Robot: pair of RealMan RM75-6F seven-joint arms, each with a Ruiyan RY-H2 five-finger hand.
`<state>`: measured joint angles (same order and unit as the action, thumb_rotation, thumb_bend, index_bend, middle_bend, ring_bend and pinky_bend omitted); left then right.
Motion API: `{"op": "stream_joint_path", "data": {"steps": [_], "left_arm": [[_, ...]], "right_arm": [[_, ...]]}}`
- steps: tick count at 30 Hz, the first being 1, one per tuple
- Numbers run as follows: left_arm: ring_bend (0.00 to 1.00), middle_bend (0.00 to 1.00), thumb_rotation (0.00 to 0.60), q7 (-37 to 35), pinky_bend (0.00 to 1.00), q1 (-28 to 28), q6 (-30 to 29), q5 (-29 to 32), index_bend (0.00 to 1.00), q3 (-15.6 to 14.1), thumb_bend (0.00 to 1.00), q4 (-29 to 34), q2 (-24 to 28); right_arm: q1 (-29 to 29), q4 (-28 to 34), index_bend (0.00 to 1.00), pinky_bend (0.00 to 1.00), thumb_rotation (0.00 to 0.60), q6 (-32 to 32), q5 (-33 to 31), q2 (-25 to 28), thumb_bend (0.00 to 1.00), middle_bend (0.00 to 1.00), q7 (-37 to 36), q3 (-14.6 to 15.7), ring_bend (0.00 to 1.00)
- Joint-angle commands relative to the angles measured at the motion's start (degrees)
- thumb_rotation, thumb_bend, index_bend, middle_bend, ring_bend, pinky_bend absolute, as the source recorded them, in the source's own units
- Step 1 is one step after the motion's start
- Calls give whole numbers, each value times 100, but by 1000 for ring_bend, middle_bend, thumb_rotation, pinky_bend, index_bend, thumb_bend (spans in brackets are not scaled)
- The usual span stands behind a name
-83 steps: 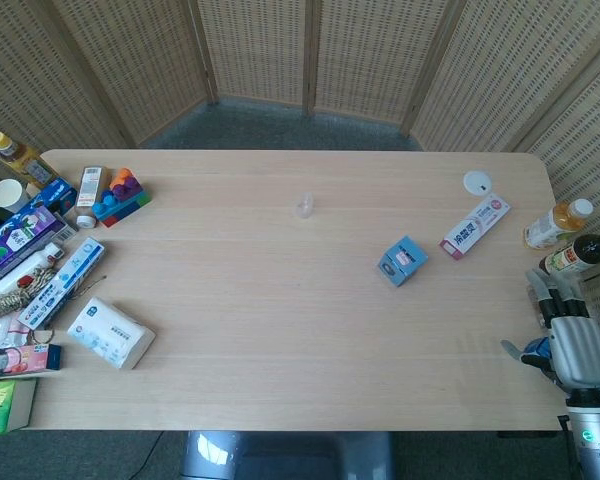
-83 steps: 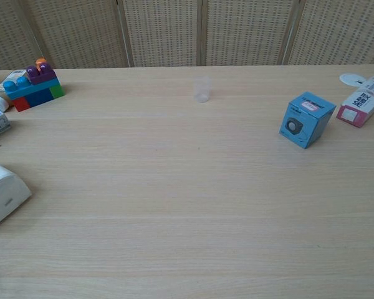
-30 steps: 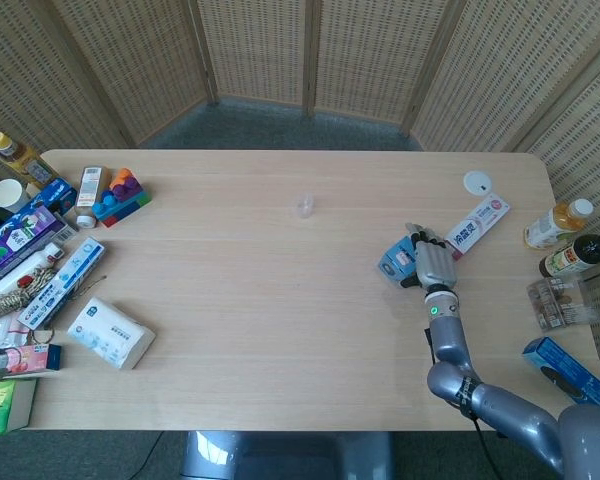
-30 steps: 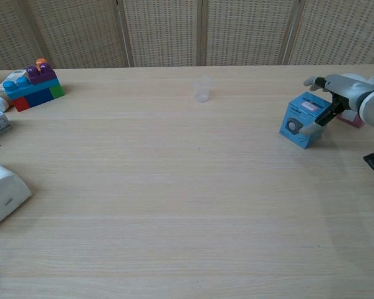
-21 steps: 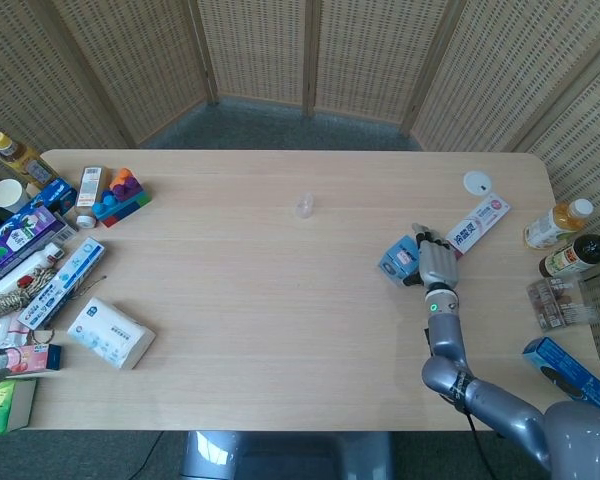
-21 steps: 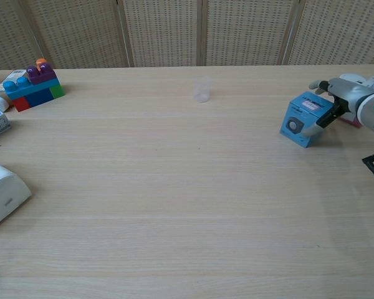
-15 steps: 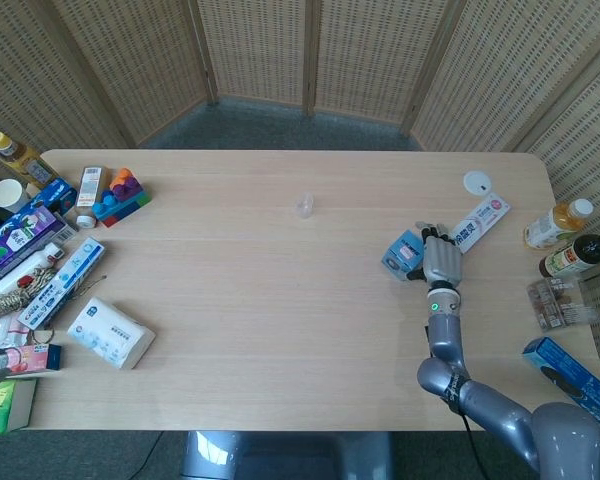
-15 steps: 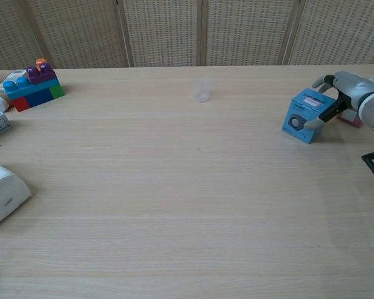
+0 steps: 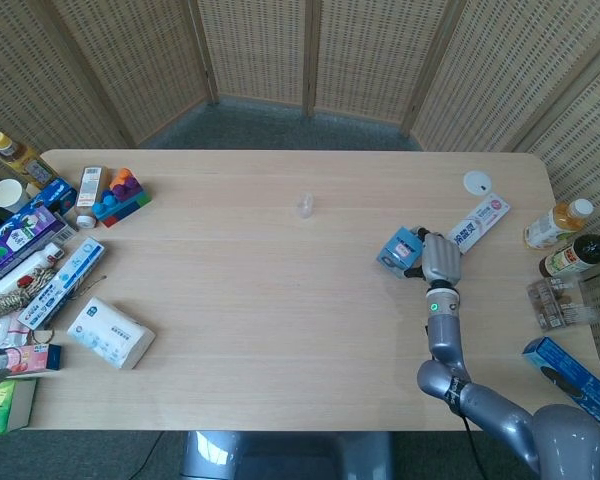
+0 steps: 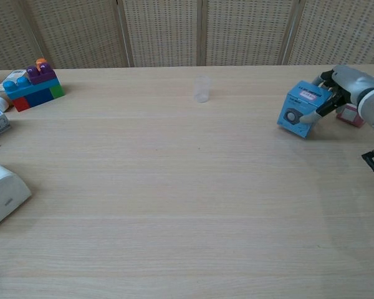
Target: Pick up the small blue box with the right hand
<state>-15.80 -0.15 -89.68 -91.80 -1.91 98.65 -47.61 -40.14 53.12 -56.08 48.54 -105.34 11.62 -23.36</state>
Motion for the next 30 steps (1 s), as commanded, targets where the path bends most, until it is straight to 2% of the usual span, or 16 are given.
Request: {"op": "stream_joint_path", "data": {"steps": [1,10,16,22,30], "left_arm": [[0,0,600,-22,0,-7,-19,-23,121,-6,114,-4,8],[0,0,600,-113,0,-29,-115,-184,120,-42,114,3,45],[0,0,600,-206,0,-73,-244,-316,121,-78,112,8,83],[0,0,600,-272,0,-127,-382,-410,121,-102,112,-15,107],[0,0,600,-201,0,-102,-329,-431,121,-118,110,4,96]], "right_arm": [[147,714,419,475,600,-402,322,374,33,470,-121,-41,297],[400,2853,410,475,600,-1081,684,1408,29,462,82,-287,298],[436,4224,398,475,600,-1414,555,2046,22,455,532,-594,297],[419,5086,395,475,600,-1666,387,2457,21,451,864,-781,297],[289,5519,395,474,600,-1856,182,2651,19,450,1068,-871,294]]}}
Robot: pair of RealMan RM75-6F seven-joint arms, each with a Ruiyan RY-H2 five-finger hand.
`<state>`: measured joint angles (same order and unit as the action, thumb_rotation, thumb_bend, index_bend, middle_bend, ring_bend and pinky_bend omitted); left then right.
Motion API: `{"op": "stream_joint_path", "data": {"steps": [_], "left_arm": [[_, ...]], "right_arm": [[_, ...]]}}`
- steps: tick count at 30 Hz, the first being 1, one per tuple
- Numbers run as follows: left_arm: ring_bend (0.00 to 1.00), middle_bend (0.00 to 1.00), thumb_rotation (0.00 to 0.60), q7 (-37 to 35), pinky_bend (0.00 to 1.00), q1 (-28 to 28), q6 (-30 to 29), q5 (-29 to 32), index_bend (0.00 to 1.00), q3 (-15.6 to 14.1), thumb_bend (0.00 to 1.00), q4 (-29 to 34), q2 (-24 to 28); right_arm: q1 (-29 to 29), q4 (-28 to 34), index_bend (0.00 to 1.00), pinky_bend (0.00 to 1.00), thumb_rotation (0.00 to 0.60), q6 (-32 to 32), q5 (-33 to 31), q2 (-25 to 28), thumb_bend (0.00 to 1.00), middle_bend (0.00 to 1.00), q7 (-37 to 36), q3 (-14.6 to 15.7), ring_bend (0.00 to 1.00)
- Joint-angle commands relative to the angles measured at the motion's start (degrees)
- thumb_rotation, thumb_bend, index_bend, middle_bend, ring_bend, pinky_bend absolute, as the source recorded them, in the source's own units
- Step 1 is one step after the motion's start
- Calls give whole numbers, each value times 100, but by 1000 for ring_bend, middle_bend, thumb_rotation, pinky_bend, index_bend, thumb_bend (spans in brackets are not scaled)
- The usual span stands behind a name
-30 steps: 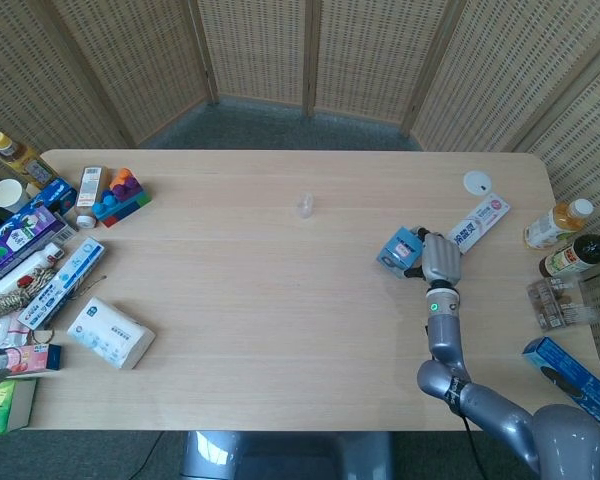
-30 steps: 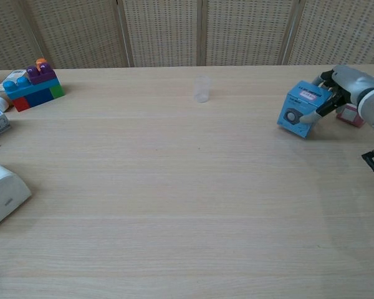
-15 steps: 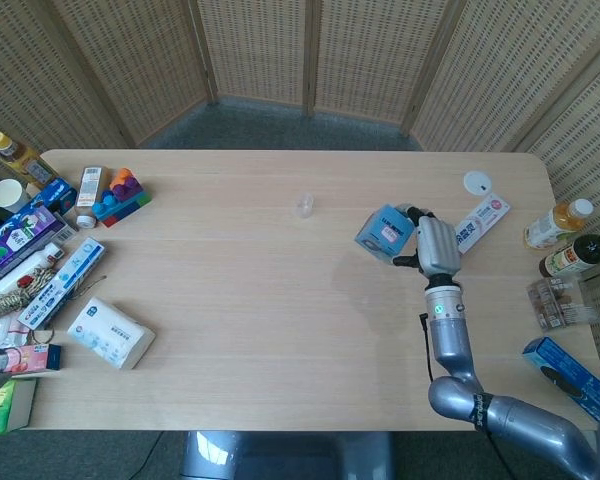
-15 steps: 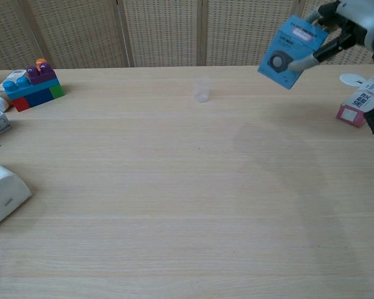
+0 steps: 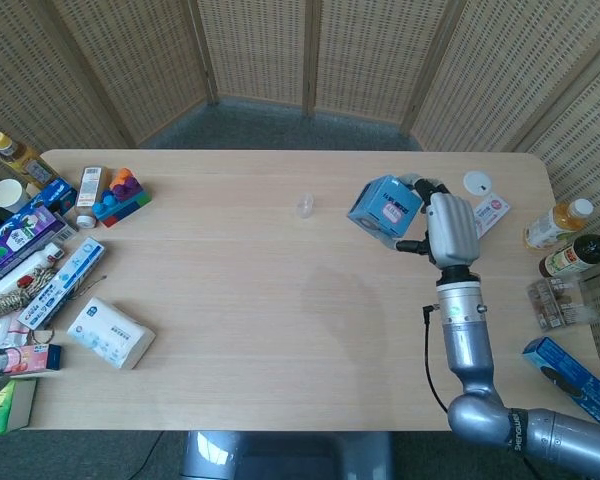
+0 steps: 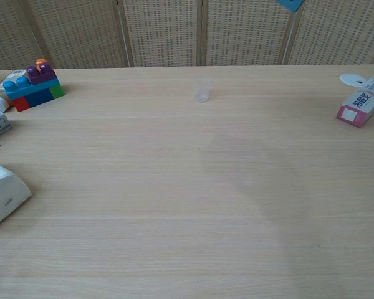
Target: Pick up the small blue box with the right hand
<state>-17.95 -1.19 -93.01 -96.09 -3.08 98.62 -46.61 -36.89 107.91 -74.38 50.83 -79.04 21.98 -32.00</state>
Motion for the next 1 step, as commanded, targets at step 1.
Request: {"op": "stream_joint_path", "data": {"steps": [1], "left_arm": [[0,0,600,28,0,2,6,4,122,-1,112,8,-7]], "right_arm": [[-55,56,395,475,600,-34,-75,28,19,450,44,7,293]]}}
